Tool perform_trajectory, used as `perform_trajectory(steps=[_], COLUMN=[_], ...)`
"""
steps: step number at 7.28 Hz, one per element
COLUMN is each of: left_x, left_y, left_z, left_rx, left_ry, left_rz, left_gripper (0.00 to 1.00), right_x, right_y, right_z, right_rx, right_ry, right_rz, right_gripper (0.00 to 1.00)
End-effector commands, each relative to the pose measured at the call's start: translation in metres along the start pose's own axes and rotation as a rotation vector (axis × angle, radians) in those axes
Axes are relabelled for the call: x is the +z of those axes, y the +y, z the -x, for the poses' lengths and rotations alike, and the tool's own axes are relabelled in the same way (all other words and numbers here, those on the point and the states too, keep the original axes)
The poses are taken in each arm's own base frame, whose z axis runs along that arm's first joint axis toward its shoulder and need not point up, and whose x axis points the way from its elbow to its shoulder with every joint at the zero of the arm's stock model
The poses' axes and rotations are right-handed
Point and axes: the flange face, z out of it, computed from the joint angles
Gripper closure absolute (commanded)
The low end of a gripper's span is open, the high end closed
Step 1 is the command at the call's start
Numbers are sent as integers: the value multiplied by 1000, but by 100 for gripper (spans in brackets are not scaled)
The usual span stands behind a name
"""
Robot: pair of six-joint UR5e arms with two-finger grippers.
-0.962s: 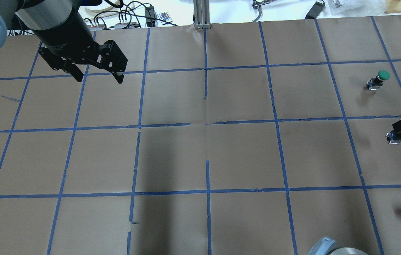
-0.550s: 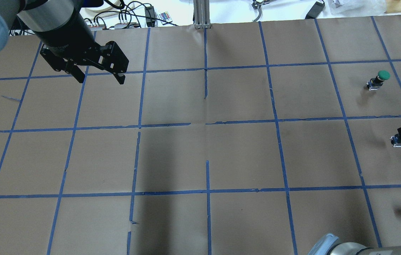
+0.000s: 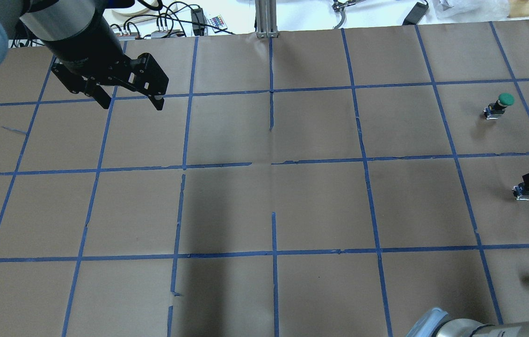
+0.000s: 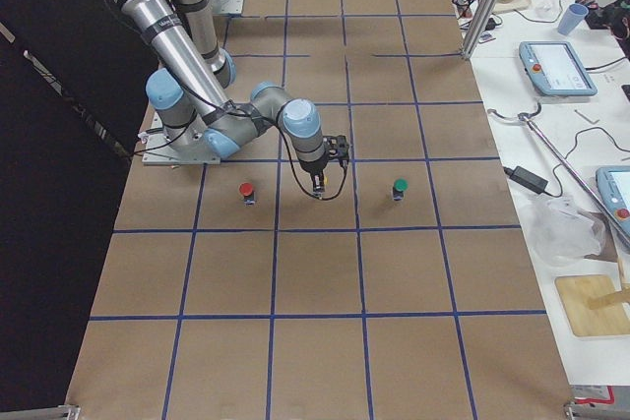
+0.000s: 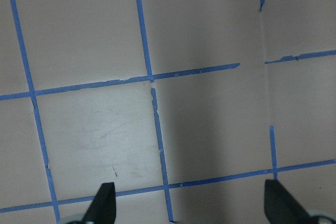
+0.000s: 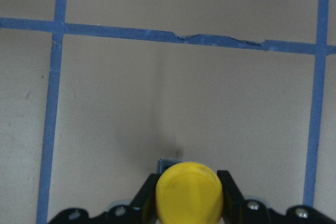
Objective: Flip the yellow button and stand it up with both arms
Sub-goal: 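Open the right gripper and lift it off the standing button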
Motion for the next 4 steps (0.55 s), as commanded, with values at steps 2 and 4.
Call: perform_trajectory(steps=[2,4], left_x=[1,0], left_y=[0,-1], left_z=[0,-1], left_rx=[1,-1], left_ry=[0,2], left_rz=[2,0], left_gripper=[0,0], right_x=[1,3], right_y=[0,0], right_z=[0,-1], right_rx=[-4,0], right_ry=[-1,-4], right_rz=[3,6], right_gripper=[68,54])
